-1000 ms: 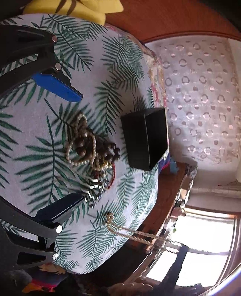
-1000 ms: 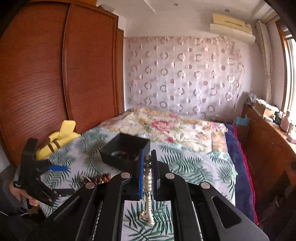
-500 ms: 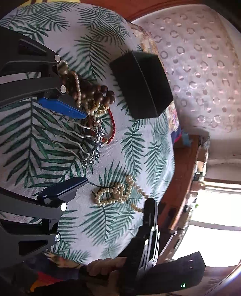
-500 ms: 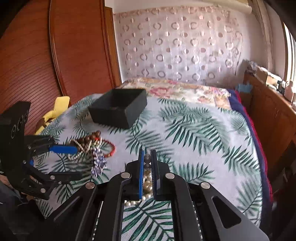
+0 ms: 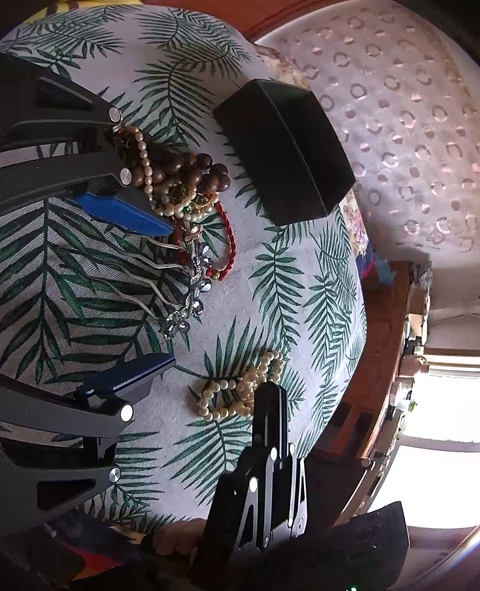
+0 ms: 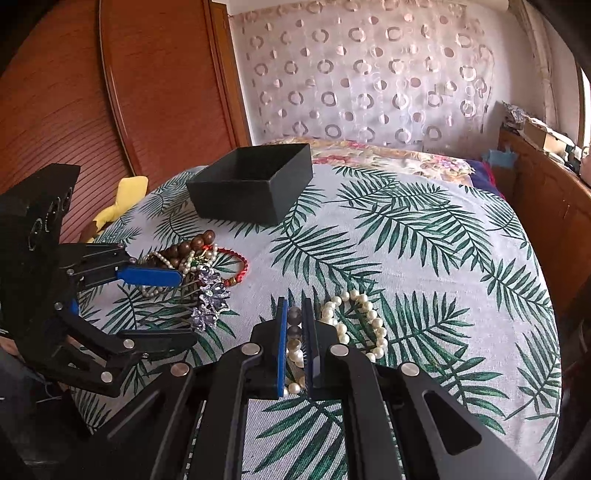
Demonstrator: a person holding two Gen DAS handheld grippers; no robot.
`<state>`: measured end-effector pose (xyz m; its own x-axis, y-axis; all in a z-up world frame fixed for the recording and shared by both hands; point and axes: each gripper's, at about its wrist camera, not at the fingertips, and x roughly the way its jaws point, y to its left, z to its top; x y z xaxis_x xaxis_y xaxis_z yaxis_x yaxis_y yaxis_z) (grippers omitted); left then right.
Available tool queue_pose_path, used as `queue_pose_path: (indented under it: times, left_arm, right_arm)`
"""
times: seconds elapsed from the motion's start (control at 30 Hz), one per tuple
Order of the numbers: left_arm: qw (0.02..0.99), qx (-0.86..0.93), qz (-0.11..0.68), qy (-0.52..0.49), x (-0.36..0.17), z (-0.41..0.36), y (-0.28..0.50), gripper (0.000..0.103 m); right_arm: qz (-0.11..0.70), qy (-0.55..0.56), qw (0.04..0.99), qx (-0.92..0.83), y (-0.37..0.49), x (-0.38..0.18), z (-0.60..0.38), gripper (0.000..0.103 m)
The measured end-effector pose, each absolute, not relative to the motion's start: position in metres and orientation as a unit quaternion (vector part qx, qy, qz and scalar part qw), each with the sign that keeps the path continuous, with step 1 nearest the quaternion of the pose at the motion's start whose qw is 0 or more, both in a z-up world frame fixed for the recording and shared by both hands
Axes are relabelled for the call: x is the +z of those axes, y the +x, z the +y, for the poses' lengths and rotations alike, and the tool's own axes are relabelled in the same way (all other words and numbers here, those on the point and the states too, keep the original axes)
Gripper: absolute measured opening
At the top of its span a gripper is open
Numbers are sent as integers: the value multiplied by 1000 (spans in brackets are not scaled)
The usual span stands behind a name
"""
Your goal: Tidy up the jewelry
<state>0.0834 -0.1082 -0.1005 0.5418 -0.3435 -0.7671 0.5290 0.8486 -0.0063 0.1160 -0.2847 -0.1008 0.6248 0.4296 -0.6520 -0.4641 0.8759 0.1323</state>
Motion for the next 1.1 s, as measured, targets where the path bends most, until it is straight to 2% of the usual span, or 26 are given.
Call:
queue_pose_path:
  times: [0.17,0.23,0.4,0.43,0.5,1.1]
  left_arm:
    - [865,-247,416,129,-109,-112,87,63]
    - [866,-247,415,129,-108,-111,87,58]
    - [866,-257,409,130,-106,-109,80,56]
    - [866,-259,408,126,-105,-108,79,53]
    - [866,-263,409,114,-103,-106,77,37]
    - [876,-269,392,76,-88,-82,69,34]
  right_arm:
    - [355,-25,901,248,116,-101,-285,8]
    - [355,-25,901,248,116,-101,-285,8]
    - [356,-25,901,248,116,-101,-284,8]
    - [356,-25,901,248,116,-101,-285,8]
    - [355,-25,901,249,116,-101,-285,8]
    - [354,-32,900,251,117,-97,-282,8]
